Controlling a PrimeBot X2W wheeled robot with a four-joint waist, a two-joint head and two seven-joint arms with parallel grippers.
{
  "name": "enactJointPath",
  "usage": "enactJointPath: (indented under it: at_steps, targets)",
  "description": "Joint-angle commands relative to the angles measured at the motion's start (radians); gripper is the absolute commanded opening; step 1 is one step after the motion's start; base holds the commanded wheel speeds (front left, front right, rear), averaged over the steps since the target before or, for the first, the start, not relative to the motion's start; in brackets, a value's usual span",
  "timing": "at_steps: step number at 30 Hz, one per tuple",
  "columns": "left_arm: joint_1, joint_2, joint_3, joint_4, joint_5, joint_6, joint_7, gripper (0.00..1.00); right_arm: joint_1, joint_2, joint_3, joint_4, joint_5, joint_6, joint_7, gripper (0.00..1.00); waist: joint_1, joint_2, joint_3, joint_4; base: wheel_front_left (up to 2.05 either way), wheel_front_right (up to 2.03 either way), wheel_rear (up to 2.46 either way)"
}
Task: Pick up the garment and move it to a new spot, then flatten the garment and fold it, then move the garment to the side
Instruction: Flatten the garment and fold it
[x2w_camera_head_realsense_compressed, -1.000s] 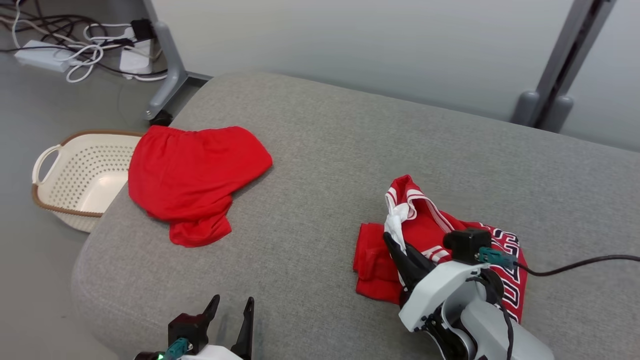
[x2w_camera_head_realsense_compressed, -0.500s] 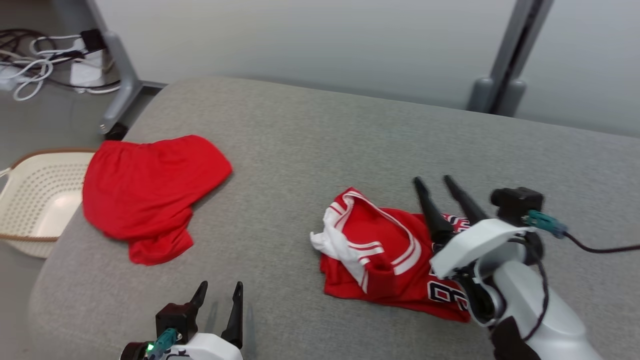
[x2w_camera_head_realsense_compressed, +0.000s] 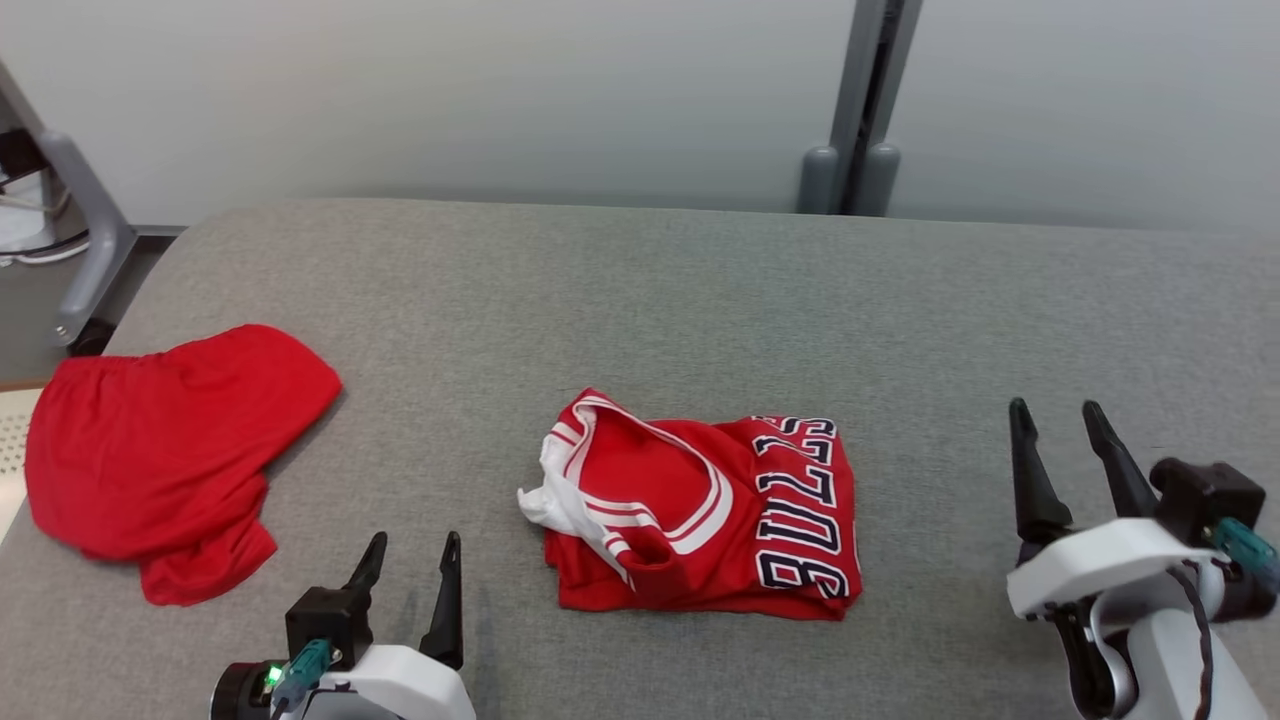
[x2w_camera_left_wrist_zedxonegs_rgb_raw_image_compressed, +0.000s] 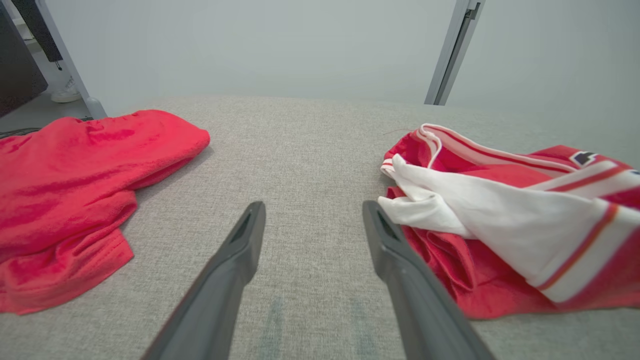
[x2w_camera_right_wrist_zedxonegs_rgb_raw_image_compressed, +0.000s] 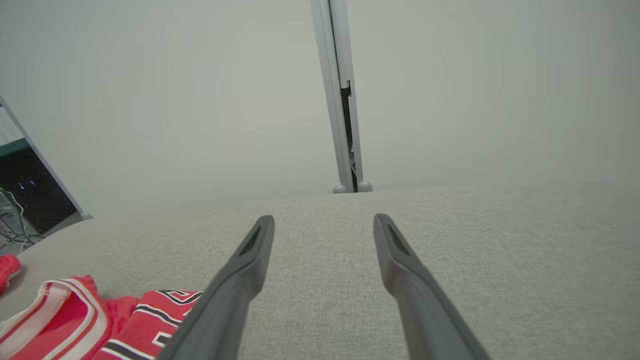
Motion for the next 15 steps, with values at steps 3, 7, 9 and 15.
enactJointPath:
  at_steps: [3, 7, 9, 15]
  targets:
    - [0.019, 0.005, 0.017, -0.013, 0.011, 0.009, 0.000, 1.00, 0.042, -0.004, -0.021, -0.023, -0.021, 0.000, -0.004, 1.00, 0.0000, 0.0000, -0.012, -0.027, 0.00, 0.00, 0.00]
    - [0.050, 0.005, 0.038, -0.026, 0.023, 0.018, 0.000, 1.00, 0.101, -0.003, -0.039, -0.043, -0.032, 0.000, -0.004, 1.00, 0.0000, 0.0000, -0.034, -0.052, 0.00, 0.00, 0.00]
    - [0.061, 0.005, 0.050, -0.040, 0.031, 0.022, 0.000, 1.00, 0.125, -0.003, -0.030, -0.047, -0.046, 0.000, -0.004, 1.00, 0.0000, 0.0000, -0.041, -0.062, 0.00, 0.00, 0.00]
    - [0.106, 0.005, 0.082, -0.073, 0.041, 0.027, 0.000, 1.00, 0.176, -0.004, -0.016, -0.050, -0.049, 0.000, -0.004, 1.00, 0.0000, 0.0000, -0.062, -0.086, 0.00, 0.00, 0.00]
